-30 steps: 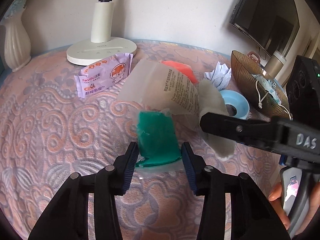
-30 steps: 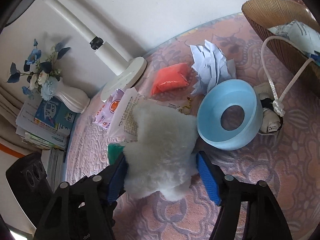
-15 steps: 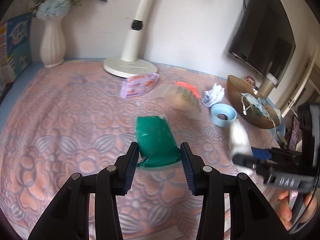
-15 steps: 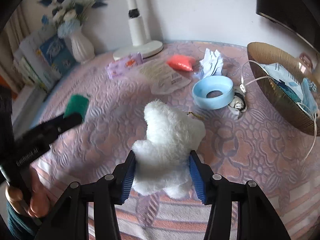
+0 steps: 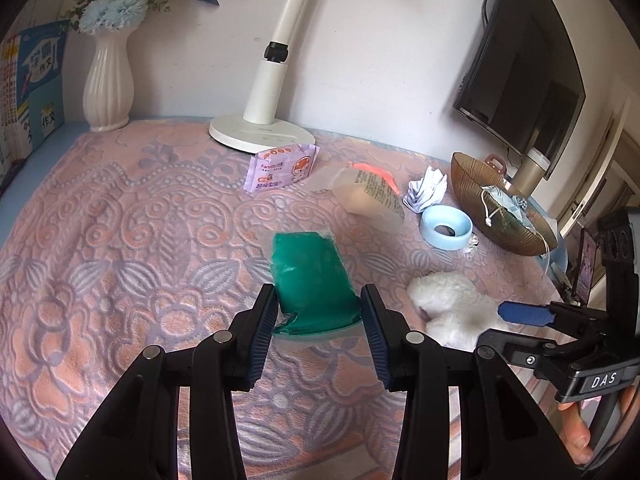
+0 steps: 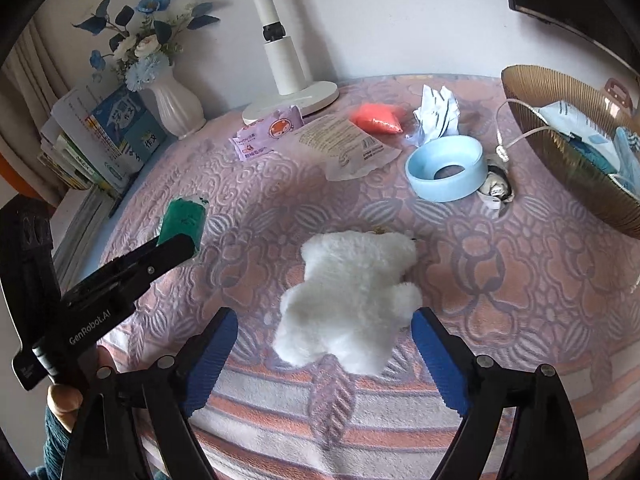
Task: Organize soft objects
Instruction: 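Carry the sponge and plush over the brown glass bowl and open both grippers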
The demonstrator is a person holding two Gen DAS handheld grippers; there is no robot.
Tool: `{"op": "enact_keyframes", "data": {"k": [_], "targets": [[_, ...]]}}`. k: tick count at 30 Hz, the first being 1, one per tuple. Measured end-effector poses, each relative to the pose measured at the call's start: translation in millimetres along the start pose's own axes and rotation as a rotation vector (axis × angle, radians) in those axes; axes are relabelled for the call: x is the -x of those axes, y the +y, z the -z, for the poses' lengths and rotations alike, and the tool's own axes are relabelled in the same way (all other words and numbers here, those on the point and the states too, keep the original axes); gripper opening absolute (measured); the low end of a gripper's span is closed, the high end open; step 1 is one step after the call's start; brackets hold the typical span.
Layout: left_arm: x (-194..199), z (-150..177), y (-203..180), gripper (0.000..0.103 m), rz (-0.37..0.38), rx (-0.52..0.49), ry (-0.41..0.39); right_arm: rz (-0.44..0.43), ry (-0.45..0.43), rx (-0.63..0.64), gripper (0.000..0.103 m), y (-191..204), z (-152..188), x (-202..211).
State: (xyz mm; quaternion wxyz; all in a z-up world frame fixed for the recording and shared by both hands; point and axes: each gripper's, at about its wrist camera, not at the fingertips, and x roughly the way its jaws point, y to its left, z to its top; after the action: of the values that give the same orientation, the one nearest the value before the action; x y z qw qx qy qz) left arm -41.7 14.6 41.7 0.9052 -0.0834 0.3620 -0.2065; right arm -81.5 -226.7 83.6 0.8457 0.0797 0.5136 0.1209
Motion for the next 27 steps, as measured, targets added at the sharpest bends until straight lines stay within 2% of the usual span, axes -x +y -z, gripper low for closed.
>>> {"op": "enact_keyframes", "data": {"k": [3, 6, 9, 10, 14, 17, 21, 27], "targets": [[-0.4, 0.3, 0.8, 0.04, 0.003, 0.004, 0.002, 0.073, -0.007, -0.019, 0.088, 2.8, -2.8, -10.0], [-0.6, 0.6, 0.3, 0.04, 0.003, 0.004, 0.003, 0.102, -0.001, -0.008, 0.086, 4.0, -1.6, -18.5], [-0.9, 0.3, 0.4, 0.04, 0.004, 0.004, 0.004, 0.117, 0.009, 0.016, 0.058, 4.6, 2.3, -24.3], [-0.8, 0.3, 0.4, 0.04, 0.003, 0.004, 0.003, 0.102, 0.009, 0.017, 0.054, 3.4, 3.9, -24.1], [-1.3, 0.6, 0.7, 0.04, -0.003, 0.003, 0.005, 0.111, -0.023, 0.053, 0.049, 8.2, 7.5, -13.3], [1.0, 0.5, -0.1, 0.04, -0.013, 0.003, 0.001, 0.089, -0.07, 0.054, 0.049, 7.9, 4.0, 10.0], [13.7, -7.2, -8.9, 0.04, -0.003, 0.012, -0.009, 0.083, -0.18, 0.035, 0.049, -4.6, -8.6, 62.2], [52.6, -59.1, -65.4, 0.04, 0.05, -0.091, -0.125, 0.147, -0.379, -0.023, 0.049, -47.6, -32.3, 156.5]]}}
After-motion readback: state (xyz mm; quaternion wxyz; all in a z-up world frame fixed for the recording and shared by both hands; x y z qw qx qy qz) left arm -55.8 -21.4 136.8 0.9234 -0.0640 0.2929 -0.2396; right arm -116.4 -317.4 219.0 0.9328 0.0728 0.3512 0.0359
